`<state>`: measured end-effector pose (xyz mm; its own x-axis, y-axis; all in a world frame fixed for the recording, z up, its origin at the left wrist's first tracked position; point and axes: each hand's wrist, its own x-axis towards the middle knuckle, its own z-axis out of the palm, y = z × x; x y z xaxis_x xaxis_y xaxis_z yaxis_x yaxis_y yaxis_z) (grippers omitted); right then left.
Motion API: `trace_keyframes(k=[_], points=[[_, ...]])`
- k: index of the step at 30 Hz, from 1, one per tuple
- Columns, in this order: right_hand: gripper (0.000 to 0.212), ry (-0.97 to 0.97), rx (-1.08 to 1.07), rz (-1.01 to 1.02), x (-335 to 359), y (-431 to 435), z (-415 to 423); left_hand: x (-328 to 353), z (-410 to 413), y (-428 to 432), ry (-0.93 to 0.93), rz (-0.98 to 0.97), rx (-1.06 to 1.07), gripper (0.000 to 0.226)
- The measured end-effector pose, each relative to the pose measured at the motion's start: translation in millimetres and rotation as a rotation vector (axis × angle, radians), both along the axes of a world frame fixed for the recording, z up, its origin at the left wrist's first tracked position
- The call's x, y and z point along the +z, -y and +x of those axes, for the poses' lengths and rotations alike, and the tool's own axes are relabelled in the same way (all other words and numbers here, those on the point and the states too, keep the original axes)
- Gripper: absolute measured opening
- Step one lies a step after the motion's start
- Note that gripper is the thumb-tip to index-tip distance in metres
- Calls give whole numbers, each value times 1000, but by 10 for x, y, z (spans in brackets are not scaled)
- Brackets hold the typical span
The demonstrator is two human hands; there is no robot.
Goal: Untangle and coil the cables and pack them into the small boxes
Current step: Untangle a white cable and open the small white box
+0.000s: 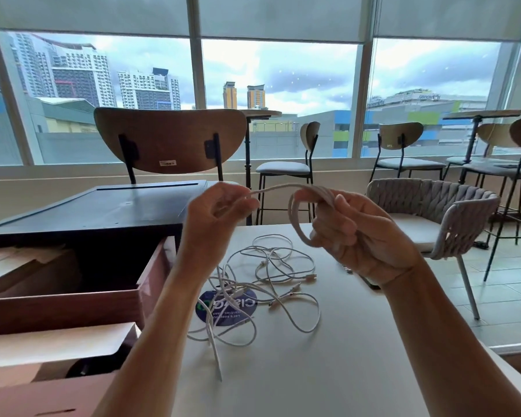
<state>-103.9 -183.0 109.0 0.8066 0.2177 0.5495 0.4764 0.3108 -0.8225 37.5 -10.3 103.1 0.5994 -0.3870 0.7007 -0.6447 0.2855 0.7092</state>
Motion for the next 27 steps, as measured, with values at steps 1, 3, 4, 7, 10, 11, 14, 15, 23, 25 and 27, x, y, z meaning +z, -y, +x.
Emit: trace_keyframes(k=[1, 3, 4, 7, 10, 11, 14, 15, 23, 25, 27], points=[[42, 7, -20, 46, 9, 8, 19, -30, 15, 2, 33, 103, -6, 18], [42, 8, -76, 129, 27, 29, 60, -110, 66, 5, 87, 346, -12, 18], [42, 3, -101, 169, 34, 38, 74, -152, 90, -4, 110, 470, -3, 15], [40, -12, -180, 266, 29, 74, 104, -241, 135, -43, 5, 723, -25, 11], [37, -26, -253, 323, 28, 88, 111, -222, 143, -90, -125, 906, -45, 17], [36, -37, -275, 326, 28, 83, 114, -195, 129, -102, -142, 906, -44, 18], [36, -76, -319, 293, 19, 59, 129, -115, 70, -104, -244, 698, -104, 19], [36, -91, -327, 283, 16, 49, 131, -89, 46, -99, -267, 585, -116, 20], [33, -158, -378, 262, -4, 3, 128, -19, 82, -44, -390, -84, 85, 16], [33, -169, -389, 249, -8, 8, 132, -24, 120, -45, -404, -163, 140, 15], [33, -175, -392, 248, -6, 9, 137, -25, 159, -47, -358, -170, 228, 17]])
